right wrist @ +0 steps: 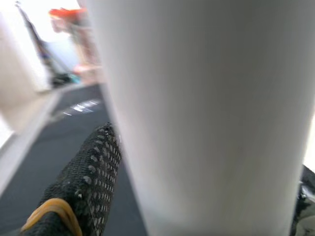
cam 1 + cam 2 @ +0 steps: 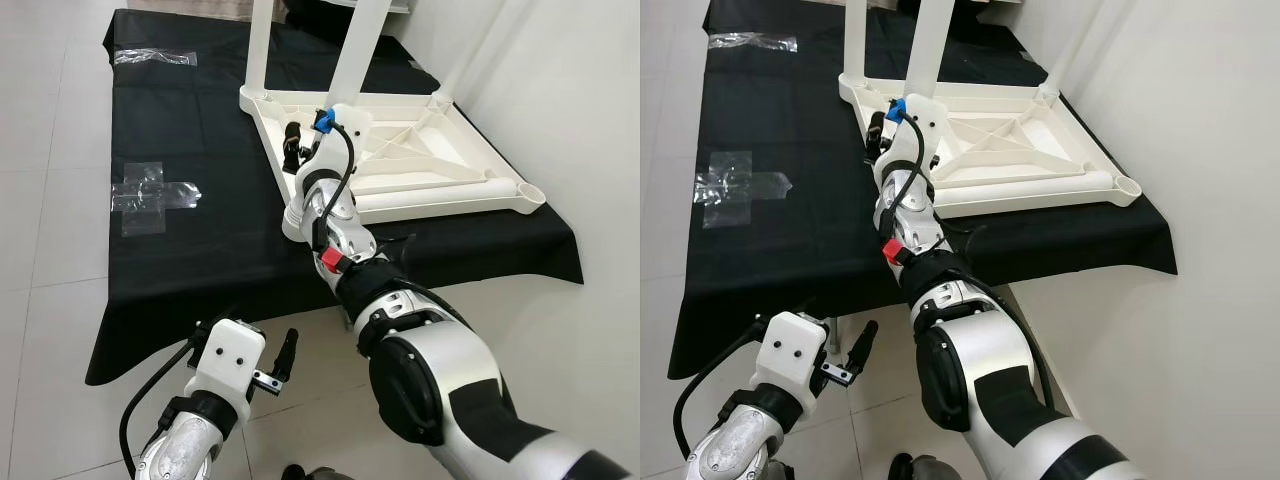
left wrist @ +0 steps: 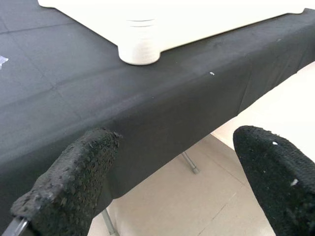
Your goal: Building children table
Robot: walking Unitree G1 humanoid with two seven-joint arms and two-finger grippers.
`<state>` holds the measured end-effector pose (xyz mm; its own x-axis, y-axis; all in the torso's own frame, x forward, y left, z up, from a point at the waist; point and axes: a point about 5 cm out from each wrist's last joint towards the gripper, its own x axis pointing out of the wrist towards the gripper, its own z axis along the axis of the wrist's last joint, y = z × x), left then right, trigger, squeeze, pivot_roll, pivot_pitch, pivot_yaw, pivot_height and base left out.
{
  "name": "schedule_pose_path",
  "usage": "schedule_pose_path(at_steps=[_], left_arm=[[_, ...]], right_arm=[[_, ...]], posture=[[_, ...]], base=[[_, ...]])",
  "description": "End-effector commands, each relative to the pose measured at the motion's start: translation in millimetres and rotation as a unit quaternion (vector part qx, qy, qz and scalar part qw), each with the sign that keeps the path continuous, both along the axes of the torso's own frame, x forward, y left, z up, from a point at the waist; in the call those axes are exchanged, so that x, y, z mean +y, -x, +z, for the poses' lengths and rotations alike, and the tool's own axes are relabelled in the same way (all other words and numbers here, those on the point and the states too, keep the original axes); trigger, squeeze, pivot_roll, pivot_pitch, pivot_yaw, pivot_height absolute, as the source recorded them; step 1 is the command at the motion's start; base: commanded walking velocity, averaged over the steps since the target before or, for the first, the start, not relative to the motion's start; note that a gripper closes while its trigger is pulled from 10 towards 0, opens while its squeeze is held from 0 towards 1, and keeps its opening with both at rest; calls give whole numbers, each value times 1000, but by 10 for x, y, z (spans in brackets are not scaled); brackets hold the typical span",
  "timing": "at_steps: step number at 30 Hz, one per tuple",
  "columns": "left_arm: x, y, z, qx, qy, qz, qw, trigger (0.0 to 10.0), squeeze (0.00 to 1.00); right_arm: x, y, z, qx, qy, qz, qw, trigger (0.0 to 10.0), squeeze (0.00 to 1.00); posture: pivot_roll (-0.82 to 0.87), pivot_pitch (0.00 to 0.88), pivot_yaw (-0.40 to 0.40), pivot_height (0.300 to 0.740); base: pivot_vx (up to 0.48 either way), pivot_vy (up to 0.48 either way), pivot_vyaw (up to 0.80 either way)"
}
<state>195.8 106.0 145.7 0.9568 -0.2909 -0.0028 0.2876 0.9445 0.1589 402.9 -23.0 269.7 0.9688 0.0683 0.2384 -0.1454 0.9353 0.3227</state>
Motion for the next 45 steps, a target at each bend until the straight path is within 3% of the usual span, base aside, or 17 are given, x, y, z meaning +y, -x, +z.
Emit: schedule_pose_path(at_steps=[1, 3, 6, 9, 12, 18, 23, 24, 25, 27, 30, 33, 34, 35, 37, 39, 45], left_arm=[[-38, 19, -60, 13, 2, -9, 1000, 10000, 0], [-36, 16, -60, 13, 2, -9, 1000, 10000, 0], [-32, 7, -59, 13, 3, -9, 1000, 10000, 0], [-33, 4, -57, 12, 3, -8, 1000, 10000, 0], [-32, 4, -55, 11, 2, -8, 1000, 10000, 0], [-32, 17, -52, 11, 1, -7, 1000, 10000, 0], [-30, 23, -52, 11, 0, -6, 1000, 10000, 0], [-30, 23, -52, 11, 0, -6, 1000, 10000, 0], [-28, 24, -51, 11, 0, -5, 1000, 10000, 0], [-28, 24, -50, 11, 0, -4, 1000, 10000, 0], [-36, 26, -54, 12, 2, -5, 1000, 10000, 0], [-36, 27, -56, 12, 2, -5, 1000, 10000, 0], [-36, 25, -63, 13, 3, -6, 1000, 10000, 0], [-35, 23, -66, 14, 3, -7, 1000, 10000, 0], [-34, 22, -67, 14, 3, -7, 1000, 10000, 0], [-45, 10, -66, 14, 4, -9, 1000, 10000, 0], [-42, 12, -63, 12, 0, -9, 1000, 10000, 0]], right_arm=[[-173, -36, 24, -33, -17, 45, 998, 10000, 0], [-215, -45, 42, -52, -13, 111, 992, 10000, 0], [-234, 1, 10, -67, 13, 337, 939, 10000, 0], [-262, 51, -11, -70, 45, 428, 900, 10000, 0], [-252, 89, -11, -73, 61, 475, 875, 10000, 0], [55, 307, 38, -104, 105, 636, 758, 10000, 0], [274, 396, 53, -112, 126, 666, 727, 10000, 0], [274, 396, 53, -112, 126, 666, 727, 10000, 0], [332, 410, 58, -114, 132, 664, 728, 1059, 0], [361, 418, 62, -115, 136, 663, 727, 1059, 0], [412, 258, 158, -102, 127, 515, 841, 0, 0], [388, 212, 176, -101, 128, 468, 868, 0, 0], [289, 101, 156, -71, 112, 362, 923, 0, 0], [246, 63, 142, -58, 108, 319, 940, 0, 0], [222, 43, 132, -50, 105, 295, 948, 0, 0], [78, -49, 73, 3, 69, 168, 983, 0, 0], [-128, -67, -119, 92, -8, -64, 994, 0, 0]], posture=[[157, 156, -241, 740], [149, 158, -237, 740], [147, 161, -239, 740], [151, 165, -241, 740], [151, 166, -241, 740], [168, 167, -245, 740], [168, 169, -247, 740], [168, 169, -247, 740], [165, 169, -248, 740], [165, 169, -248, 740], [163, 166, -249, 740], [160, 164, -247, 740], [151, 161, -243, 740], [151, 161, -243, 740], [149, 160, -242, 740], [146, 159, -240, 740], [153, 157, -237, 740]], base=[[0, 0, 0], [0, 0, 0], [0, 0, 0], [0, 0, 0], [0, 0, 0], [0, 0, 0], [0, 0, 0], [0, 0, 0], [0, 0, 0], [0, 0, 0], [0, 0, 0], [0, 0, 0], [0, 0, 0], [0, 0, 0], [0, 0, 0], [0, 0, 0], [0, 0, 0]])
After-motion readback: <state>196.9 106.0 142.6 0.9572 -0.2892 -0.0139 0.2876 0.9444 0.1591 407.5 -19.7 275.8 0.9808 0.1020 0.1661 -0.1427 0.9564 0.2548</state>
